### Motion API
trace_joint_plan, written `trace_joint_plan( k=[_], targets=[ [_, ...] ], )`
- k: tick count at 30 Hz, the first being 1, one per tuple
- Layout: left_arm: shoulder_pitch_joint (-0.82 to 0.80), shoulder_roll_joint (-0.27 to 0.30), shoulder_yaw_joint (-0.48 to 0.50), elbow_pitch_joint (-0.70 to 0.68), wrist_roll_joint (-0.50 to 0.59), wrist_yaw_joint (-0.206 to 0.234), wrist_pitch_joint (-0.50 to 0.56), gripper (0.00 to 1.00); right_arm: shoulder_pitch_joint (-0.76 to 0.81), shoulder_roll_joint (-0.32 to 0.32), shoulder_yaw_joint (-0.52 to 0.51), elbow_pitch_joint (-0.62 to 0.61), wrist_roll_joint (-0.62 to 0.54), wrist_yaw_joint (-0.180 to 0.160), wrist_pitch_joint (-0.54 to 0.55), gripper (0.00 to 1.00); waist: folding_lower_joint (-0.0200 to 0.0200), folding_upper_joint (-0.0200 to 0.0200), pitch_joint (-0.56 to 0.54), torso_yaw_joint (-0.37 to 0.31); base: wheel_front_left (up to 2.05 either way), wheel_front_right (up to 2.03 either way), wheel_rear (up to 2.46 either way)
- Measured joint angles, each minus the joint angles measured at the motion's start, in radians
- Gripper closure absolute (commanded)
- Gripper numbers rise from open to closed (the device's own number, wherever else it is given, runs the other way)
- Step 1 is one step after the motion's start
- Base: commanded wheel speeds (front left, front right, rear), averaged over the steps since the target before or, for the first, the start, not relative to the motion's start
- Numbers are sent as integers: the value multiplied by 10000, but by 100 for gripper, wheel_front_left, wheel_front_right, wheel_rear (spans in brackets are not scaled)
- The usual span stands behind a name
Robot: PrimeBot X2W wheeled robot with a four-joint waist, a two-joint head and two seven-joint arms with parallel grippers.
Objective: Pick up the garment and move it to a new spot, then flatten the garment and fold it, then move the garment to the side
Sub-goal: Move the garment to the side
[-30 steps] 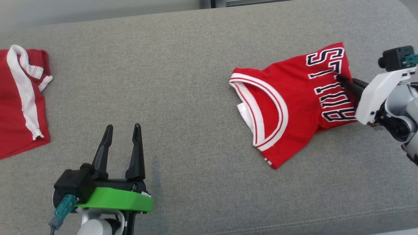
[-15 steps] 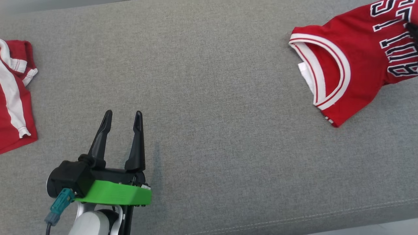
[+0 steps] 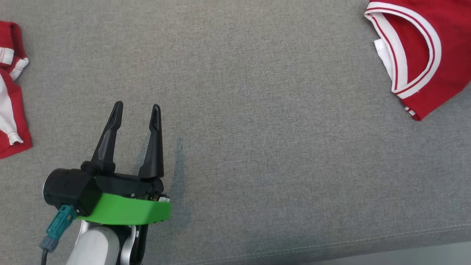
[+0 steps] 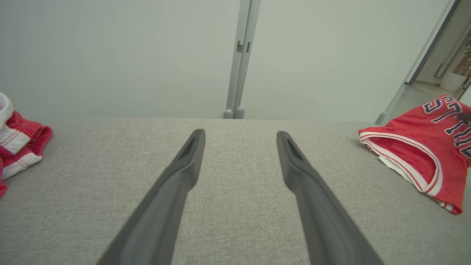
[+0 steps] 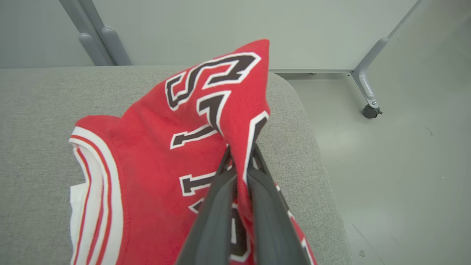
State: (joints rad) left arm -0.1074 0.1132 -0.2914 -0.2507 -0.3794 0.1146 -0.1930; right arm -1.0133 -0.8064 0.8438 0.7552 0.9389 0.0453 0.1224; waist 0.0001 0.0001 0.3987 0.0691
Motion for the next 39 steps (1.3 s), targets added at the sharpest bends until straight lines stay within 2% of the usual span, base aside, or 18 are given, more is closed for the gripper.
trace_joint_plan(
  k=[5,8,9,10,12,13,20,30,39],
  targets=[
    [-242,-2,-102,-297,146,0,79,0,-60,-90,96,543,-366,-500,-173,100,0,0,429,131,0,0,0],
    [-303,-2,-104,-345,159,0,127,0,-21,-100,113,836,-387,-667,-244,100,0,0,598,235,0,0,0],
    [-308,0,-84,-347,159,0,134,0,-17,-88,134,903,-426,-761,-268,96,0,0,646,271,0,0,0],
    [-309,2,-69,-359,159,0,134,0,-17,-75,151,951,-458,-832,-324,86,0,0,691,304,0,0,0],
    [-310,13,-31,-410,161,0,159,0,-18,-29,209,1032,-594,-928,-443,52,0,0,775,357,0,0,0],
    [-314,21,-12,-412,165,0,159,0,-18,27,224,1089,-658,-986,-508,0,0,0,809,377,0,0,0],
    [-317,42,25,-441,186,0,176,0,-5,510,232,1321,-683,-1014,-782,0,0,0,921,395,0,0,0],
    [-324,44,138,-430,186,0,174,0,134,447,282,1933,-788,-1197,-1108,0,0,0,863,281,0,0,0],
    [-382,46,192,-207,186,0,157,0,22,855,111,1707,-861,-1221,-2240,0,0,0,515,-20,0,0,0]
  ],
)
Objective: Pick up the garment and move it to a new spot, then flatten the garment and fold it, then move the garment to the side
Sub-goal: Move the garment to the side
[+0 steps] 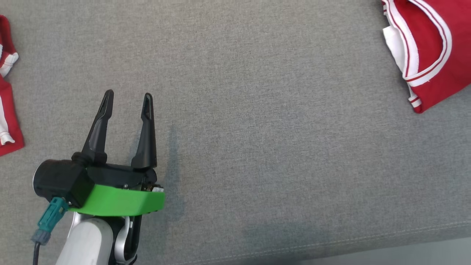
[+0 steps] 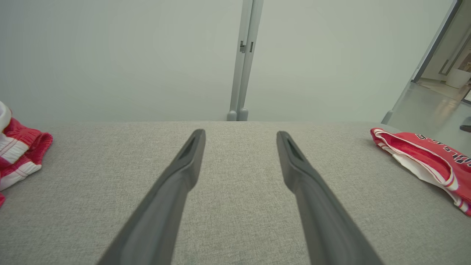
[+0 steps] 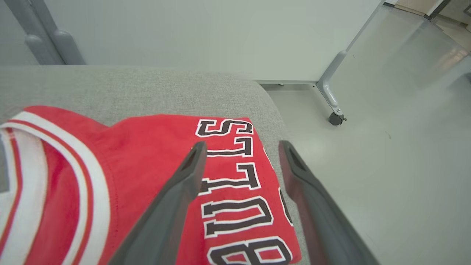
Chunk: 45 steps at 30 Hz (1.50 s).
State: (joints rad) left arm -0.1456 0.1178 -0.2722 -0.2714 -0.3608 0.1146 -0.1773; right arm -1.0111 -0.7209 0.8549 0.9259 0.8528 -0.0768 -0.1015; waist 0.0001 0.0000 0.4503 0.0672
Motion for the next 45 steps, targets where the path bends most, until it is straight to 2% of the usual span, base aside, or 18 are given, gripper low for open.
trace_joint_plan(
  k=[7,11,18,22,25,32,45],
  targets=[
    [-466,-109,-144,462,-232,-107,-100,0,-151,533,-142,-583,-36,167,-1312,0,0,0,-529,-277,0,0,0],
    [-546,-117,-82,949,-236,-144,-144,0,-151,945,-52,-989,-263,261,-1480,0,0,0,-909,-456,0,0,0],
    [-536,-255,196,1787,-437,-144,-278,0,226,1887,-77,-1816,-357,211,-1536,0,0,0,-1646,-791,0,0,0],
    [-478,-355,295,2243,-500,-140,-374,0,959,2447,-184,-2351,-368,117,-1532,0,0,0,-2112,-958,0,0,0],
    [-326,-393,414,2562,-546,-132,-439,0,1436,2763,-656,-3076,-466,-61,-1532,0,0,0,-2477,-1049,0,0,0],
    [227,-470,658,2987,-575,-77,-527,0,3007,3014,-1885,-4257,-598,-397,-1532,0,-1,0,-3280,-1124,0,0,0],
    [1038,-600,1020,3271,-531,15,-627,0,5532,3651,-2761,-6148,-2019,-483,-1532,0,-1,0,-4082,-1095,0,0,0]
  ],
)
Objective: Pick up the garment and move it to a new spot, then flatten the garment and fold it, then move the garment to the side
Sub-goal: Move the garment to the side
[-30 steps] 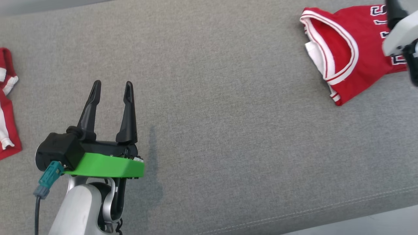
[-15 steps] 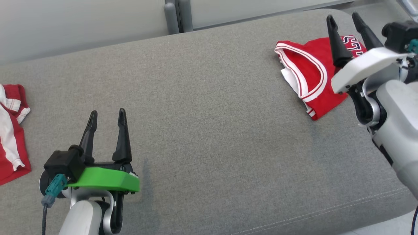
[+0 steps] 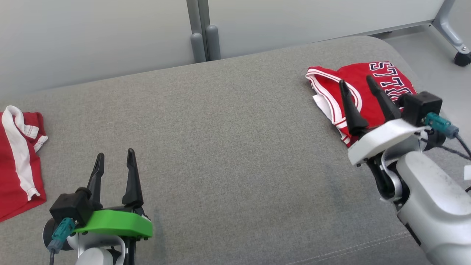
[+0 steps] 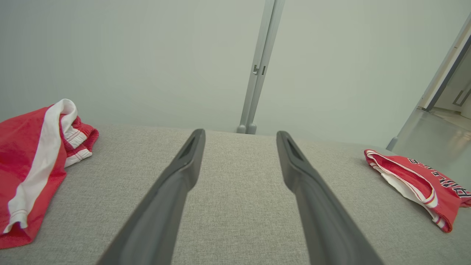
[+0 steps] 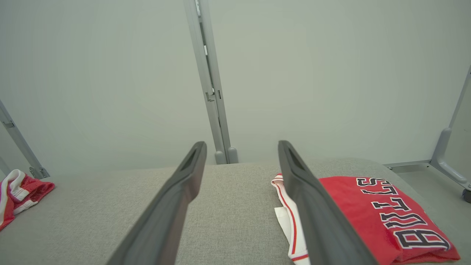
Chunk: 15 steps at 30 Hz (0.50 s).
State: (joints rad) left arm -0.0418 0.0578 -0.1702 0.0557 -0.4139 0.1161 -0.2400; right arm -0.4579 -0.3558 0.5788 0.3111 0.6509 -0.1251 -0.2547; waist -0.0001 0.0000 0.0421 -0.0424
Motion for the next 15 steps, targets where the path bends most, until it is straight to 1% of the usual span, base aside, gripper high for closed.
trace_joint_plan(
  k=[4,9,10,15],
  targets=[
    [197,-21,46,50,65,2,-2,0,729,215,-155,-244,-299,0,0,0,0,0,-128,-7,0,0,0],
    [570,-35,245,136,71,6,-31,0,1681,468,-825,-430,-740,-2,0,0,0,0,-336,-17,0,0,0],
    [721,-35,368,151,174,36,-33,0,1932,550,-976,-546,-1005,-2,0,0,0,0,-407,-37,0,0,0],
    [873,-40,408,148,307,67,-84,0,2428,784,-1275,-938,-1453,-2,0,0,0,0,-488,-68,0,0,0]
  ],
)
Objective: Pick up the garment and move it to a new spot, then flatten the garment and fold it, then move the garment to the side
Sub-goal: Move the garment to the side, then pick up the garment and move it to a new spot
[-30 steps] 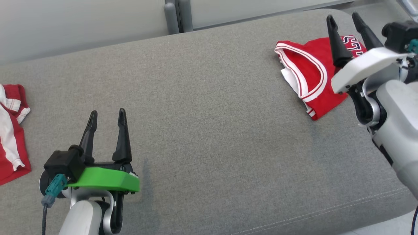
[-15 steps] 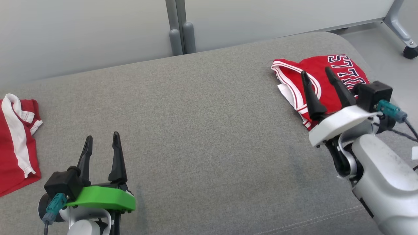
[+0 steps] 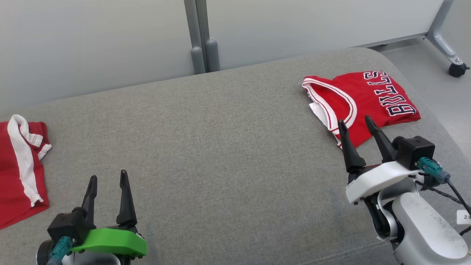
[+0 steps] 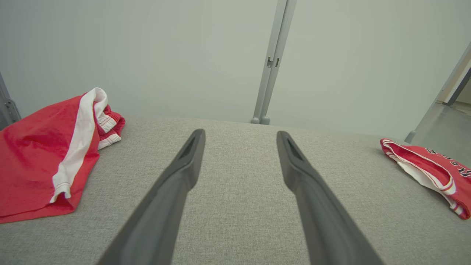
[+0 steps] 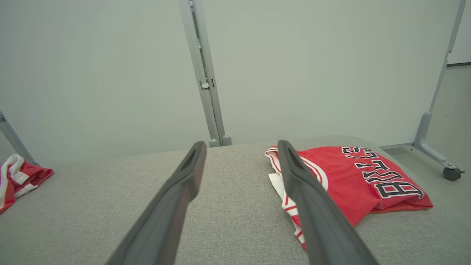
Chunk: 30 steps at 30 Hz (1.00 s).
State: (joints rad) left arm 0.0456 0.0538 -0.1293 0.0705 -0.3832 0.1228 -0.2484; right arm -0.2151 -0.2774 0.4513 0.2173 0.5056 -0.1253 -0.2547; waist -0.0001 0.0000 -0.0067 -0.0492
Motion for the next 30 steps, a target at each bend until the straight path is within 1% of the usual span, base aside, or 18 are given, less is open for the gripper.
trace_joint_plan(
  k=[6,12,20,30],
  targets=[
    [273,-6,38,-8,186,6,-2,0,490,286,25,-201,-360,0,0,0,0,0,-64,-4,0,0,0],
    [559,-19,138,-35,198,6,-2,0,814,347,-59,-397,-734,0,0,0,0,0,-106,26,0,0,0],
    [585,-31,196,-138,228,8,-4,0,1063,554,-169,-604,-955,0,0,0,0,0,-150,88,0,0,0],
    [616,-38,228,-197,320,8,-4,0,1260,591,-405,-784,-1287,-2,0,0,0,0,-150,150,0,0,0]
  ],
)
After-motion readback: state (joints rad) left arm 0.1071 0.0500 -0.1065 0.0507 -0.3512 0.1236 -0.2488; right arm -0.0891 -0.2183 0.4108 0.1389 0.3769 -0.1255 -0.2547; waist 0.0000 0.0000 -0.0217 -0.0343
